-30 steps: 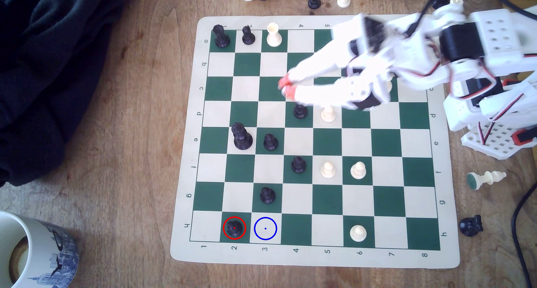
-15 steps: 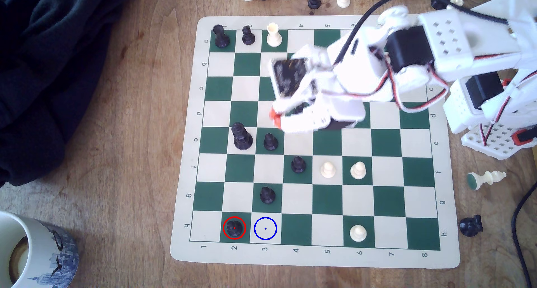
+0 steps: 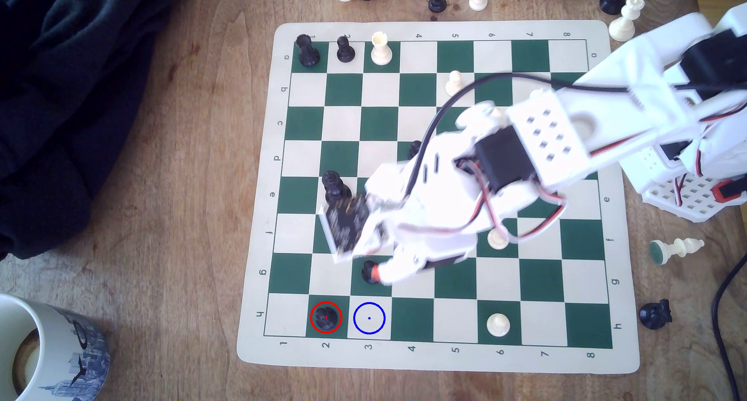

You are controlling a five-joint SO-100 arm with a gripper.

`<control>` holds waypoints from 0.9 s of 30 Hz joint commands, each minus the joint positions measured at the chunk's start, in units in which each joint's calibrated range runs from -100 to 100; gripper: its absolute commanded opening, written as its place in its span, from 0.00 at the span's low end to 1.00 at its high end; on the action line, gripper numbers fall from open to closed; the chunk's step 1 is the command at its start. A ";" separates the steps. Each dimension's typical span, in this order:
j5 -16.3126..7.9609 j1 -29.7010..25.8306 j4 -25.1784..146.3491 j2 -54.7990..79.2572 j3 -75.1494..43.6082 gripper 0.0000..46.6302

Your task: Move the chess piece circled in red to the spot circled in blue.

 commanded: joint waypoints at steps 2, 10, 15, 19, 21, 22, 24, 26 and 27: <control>-3.76 -0.21 -0.94 4.79 -15.06 0.14; -5.42 -1.23 -2.17 11.15 -20.05 0.28; -5.86 -0.76 -2.66 15.65 -21.50 0.30; -5.86 -0.21 -4.14 17.61 -21.50 0.30; -5.81 -0.13 -4.87 18.45 -21.50 0.30; -5.81 -0.21 -5.77 19.30 -21.59 0.31; -5.81 -0.21 -6.43 20.07 -21.77 0.31; -5.71 -0.29 -7.17 21.00 -21.95 0.32; -5.71 -0.21 -7.25 21.43 -22.23 0.32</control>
